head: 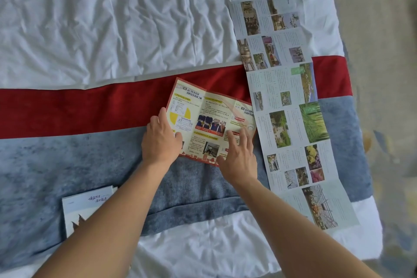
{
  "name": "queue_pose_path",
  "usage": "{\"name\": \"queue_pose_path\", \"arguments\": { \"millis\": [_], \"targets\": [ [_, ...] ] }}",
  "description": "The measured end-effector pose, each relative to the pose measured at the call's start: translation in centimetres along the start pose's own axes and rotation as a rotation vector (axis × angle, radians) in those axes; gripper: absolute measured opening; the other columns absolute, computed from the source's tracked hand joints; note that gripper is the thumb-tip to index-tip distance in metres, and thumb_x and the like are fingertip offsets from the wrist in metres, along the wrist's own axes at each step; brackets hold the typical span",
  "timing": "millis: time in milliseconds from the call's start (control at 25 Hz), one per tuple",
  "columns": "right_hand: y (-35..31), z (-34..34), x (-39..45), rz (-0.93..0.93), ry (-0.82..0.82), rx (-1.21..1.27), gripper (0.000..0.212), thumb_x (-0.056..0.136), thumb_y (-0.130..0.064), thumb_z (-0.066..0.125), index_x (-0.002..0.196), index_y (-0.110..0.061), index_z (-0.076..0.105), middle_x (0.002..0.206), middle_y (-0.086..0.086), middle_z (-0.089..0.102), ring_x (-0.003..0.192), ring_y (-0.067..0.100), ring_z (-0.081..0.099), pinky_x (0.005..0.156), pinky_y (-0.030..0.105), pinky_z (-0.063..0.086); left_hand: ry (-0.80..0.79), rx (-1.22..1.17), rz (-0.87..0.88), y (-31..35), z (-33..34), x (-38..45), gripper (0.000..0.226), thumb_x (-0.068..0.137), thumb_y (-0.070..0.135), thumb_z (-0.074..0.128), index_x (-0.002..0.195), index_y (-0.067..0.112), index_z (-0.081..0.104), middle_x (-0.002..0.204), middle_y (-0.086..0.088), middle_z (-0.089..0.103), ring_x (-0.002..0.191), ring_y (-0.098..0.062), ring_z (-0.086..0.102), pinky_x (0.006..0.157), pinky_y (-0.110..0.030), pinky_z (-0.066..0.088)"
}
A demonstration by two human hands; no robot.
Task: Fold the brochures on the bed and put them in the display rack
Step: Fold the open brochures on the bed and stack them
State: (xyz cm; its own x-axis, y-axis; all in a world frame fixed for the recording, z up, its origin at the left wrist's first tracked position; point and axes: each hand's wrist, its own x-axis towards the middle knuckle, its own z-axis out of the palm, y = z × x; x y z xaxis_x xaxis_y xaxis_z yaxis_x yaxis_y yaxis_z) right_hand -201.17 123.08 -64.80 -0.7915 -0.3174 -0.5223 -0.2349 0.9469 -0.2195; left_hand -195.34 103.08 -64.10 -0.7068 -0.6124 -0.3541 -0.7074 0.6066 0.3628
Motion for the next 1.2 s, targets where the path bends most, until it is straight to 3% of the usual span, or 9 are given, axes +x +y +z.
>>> {"name": "queue_pose_path", "arguments": {
  "millis": [160, 360, 480, 560, 720, 800, 880, 960, 1200],
  "targets": [
    [-0.2, 0.4, -0.4, -0.001, -0.019, -0.003, 0.08, 0.089, -0.039, 0.066, 0.152, -0.028, 0.019, 0.164, 0.009, 0.008, 0.151, 0.031, 0.01, 0.105, 0.054, 0.044, 0.044, -0.154, 0.066, 0.6, 0.0, -0.7, 0.054, 0.089, 0.02, 0.062, 0.138, 0.016, 0.038, 0.125, -0.007, 0.055, 0.102, -0.027, 0.061, 0.068, -0.04, 0.052],
    [0.2, 0.9, -1.4, 0.019, -0.015, 0.009, 0.081, 0.09, -0.044, 0.061, 0.155, -0.027, 0.014, 0.165, 0.007, 0.005, 0.151, 0.031, 0.006, 0.108, 0.056, 0.04, -0.053, -0.289, 0.216, 1.4, 1.0, -2.9, 0.053, 0.095, 0.061, 0.039, 0.133, 0.026, 0.046, 0.121, 0.008, 0.057, 0.1, -0.008, 0.056, 0.067, -0.029, 0.045],
    [1.1, 0.8, -1.8, 0.062, 0.01, 0.039, 0.083, 0.09, -0.044, 0.063, 0.155, -0.024, 0.015, 0.165, 0.006, 0.005, 0.15, 0.031, 0.009, 0.106, 0.053, 0.043, -0.238, -0.322, 0.232, 1.5, 2.5, -3.7, 0.065, 0.089, 0.073, 0.032, 0.137, 0.034, 0.051, 0.126, 0.013, 0.05, 0.114, -0.004, 0.048, 0.088, -0.032, 0.046],
    [1.8, 0.7, -1.9, 0.11, 0.015, 0.089, 0.086, 0.09, -0.042, 0.064, 0.156, -0.022, 0.013, 0.165, 0.006, 0.005, 0.15, 0.031, 0.011, 0.107, 0.049, 0.044, -0.311, -0.356, 0.151, 1.7, 3.5, -3.9, 0.069, 0.086, 0.071, 0.036, 0.139, 0.03, 0.053, 0.135, 0.009, 0.046, 0.127, -0.008, 0.042, 0.102, -0.032, 0.039],
    [2.6, 0.5, -1.7, 0.137, 0.017, 0.236, 0.081, 0.092, -0.039, 0.062, 0.156, -0.021, 0.014, 0.163, 0.01, 0.012, 0.147, 0.031, 0.024, 0.107, 0.047, 0.042, -0.265, -0.401, -0.093, 3.1, 4.3, -3.1, 0.067, 0.088, 0.044, 0.059, 0.148, 0.023, 0.039, 0.141, 0.002, 0.047, 0.131, -0.017, 0.044, 0.104, -0.036, 0.04],
    [2.6, 0.2, -1.5, 0.104, 0.05, 0.315, 0.073, 0.094, -0.034, 0.057, 0.154, -0.023, 0.018, 0.159, 0.007, 0.02, 0.137, 0.032, 0.037, 0.102, 0.049, 0.047, -0.226, -0.456, -0.192, 3.8, 4.2, -2.4, 0.058, 0.088, 0.036, 0.062, 0.141, 0.02, 0.045, 0.126, 0.002, 0.059, 0.12, -0.019, 0.055, 0.094, -0.035, 0.046],
    [2.3, -0.1, -1.3, 0.097, 0.088, 0.394, 0.066, 0.095, -0.028, 0.051, 0.152, -0.028, 0.018, 0.153, 0.005, 0.027, 0.125, 0.03, 0.046, 0.092, 0.049, 0.052, -0.205, -0.48, -0.263, 4.4, 4.0, -2.0, 0.031, 0.088, 0.031, 0.061, 0.117, 0.021, 0.056, 0.103, 0.005, 0.065, 0.101, -0.02, 0.062, 0.076, -0.032, 0.045],
    [2.2, -0.4, -1.1, 0.123, 0.098, 0.461, 0.062, 0.096, -0.028, 0.047, 0.151, -0.025, 0.019, 0.149, 0.006, 0.031, 0.114, 0.028, 0.052, 0.083, 0.049, 0.055, -0.216, -0.494, -0.319, 4.5, 3.9, -1.9, 0.012, 0.09, 0.024, 0.055, 0.1, 0.018, 0.058, 0.096, 0.001, 0.066, 0.09, -0.022, 0.062, 0.071, -0.032, 0.043],
    [1.0, -1.0, -1.2, 0.221, 0.091, 0.69, 0.047, 0.1, -0.034, 0.037, 0.145, -0.021, 0.039, 0.135, 0.003, 0.052, 0.113, 0.021, 0.052, 0.092, 0.039, 0.045, -0.27, -0.832, -0.398, 4.4, 2.7, -3.4, 0.017, 0.078, 0.024, 0.05, 0.08, 0.025, 0.067, 0.078, 0.009, 0.072, 0.07, -0.008, 0.067, 0.055, -0.023, 0.045]
  ]
}}
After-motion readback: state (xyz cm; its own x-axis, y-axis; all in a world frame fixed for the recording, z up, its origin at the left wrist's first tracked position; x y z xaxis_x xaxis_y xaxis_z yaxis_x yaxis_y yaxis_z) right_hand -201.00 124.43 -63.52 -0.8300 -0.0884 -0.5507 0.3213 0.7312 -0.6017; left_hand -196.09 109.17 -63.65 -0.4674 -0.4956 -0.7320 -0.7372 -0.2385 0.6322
